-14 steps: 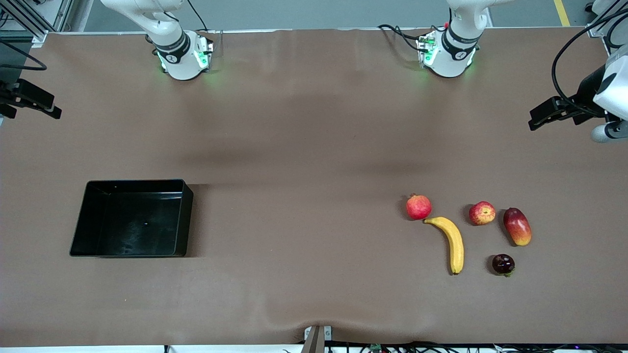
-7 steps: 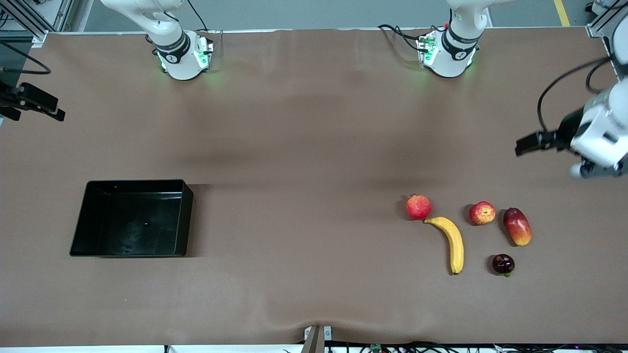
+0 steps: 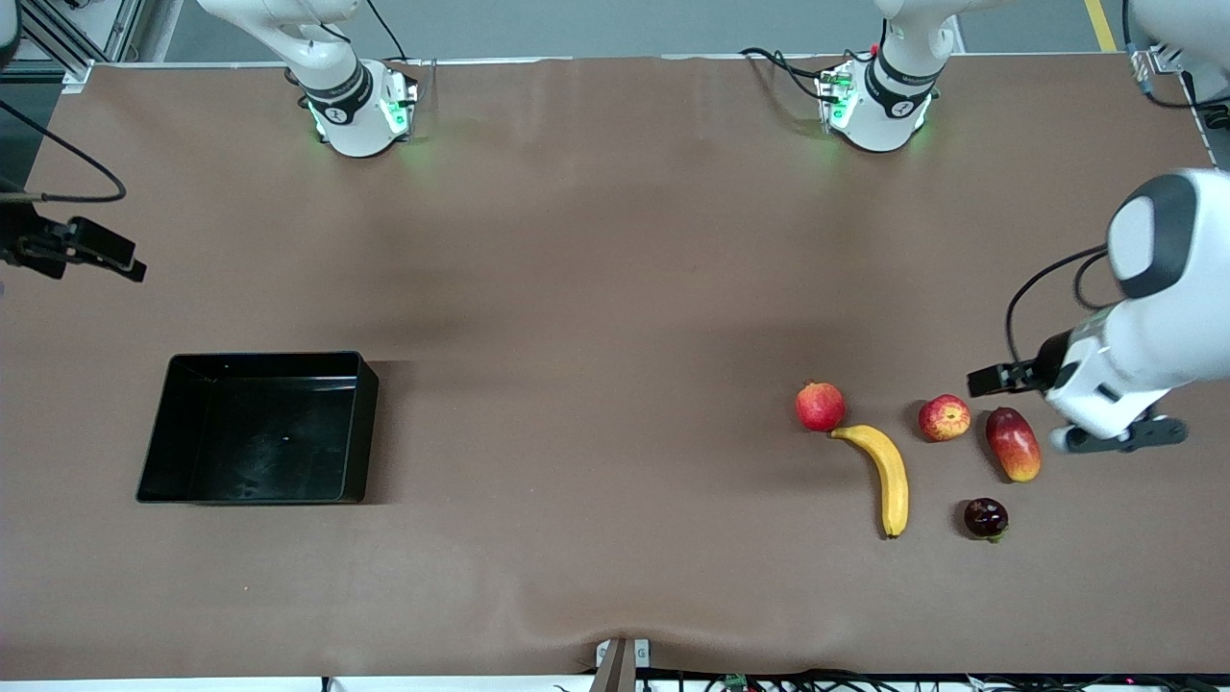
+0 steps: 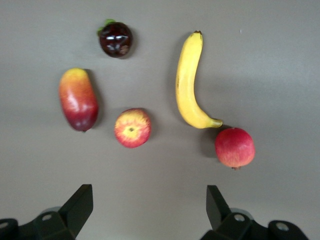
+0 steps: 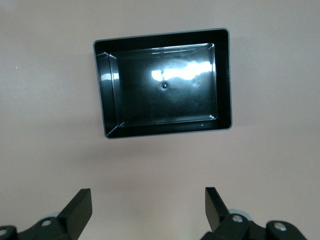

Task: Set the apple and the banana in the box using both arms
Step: 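Reach the left gripper to the yellow-red apple while the right gripper reaches the tray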

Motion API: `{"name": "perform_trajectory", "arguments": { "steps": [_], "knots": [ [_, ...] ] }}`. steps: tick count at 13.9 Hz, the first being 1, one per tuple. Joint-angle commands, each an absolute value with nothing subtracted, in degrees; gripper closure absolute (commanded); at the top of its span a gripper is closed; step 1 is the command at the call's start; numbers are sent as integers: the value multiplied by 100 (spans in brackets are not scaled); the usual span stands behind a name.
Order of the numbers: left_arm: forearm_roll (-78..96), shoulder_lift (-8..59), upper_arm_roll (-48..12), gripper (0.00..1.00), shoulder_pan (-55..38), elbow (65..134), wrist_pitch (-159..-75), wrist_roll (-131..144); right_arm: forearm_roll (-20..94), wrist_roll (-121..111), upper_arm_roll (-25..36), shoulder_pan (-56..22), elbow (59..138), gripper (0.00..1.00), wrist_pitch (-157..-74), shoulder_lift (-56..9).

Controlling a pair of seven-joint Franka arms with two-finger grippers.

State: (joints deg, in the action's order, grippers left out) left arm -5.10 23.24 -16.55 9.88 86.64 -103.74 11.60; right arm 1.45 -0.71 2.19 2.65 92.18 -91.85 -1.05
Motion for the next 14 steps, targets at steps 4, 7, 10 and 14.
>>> {"name": "perform_trajectory", "arguments": {
  "steps": [4,7,10,14],
  "knots": [
    [-1308,2724,-1679,0,958,8779,-10687,1283,-44,-482,438,369,10062,0,-10334,-26],
    [-1459,2812,-1670,0,1063,9157,-11283,1283,-44,-703,632,369,10151,0,-10582,-297],
    [-1459,2909,-1644,0,1090,9158,-11347,1283,-44,-992,791,378,10160,0,-10907,-579],
    [-1450,2909,-1635,0,1081,9167,-11347,1283,-44,-1020,870,378,10160,0,-11240,-887]
  ]
}}
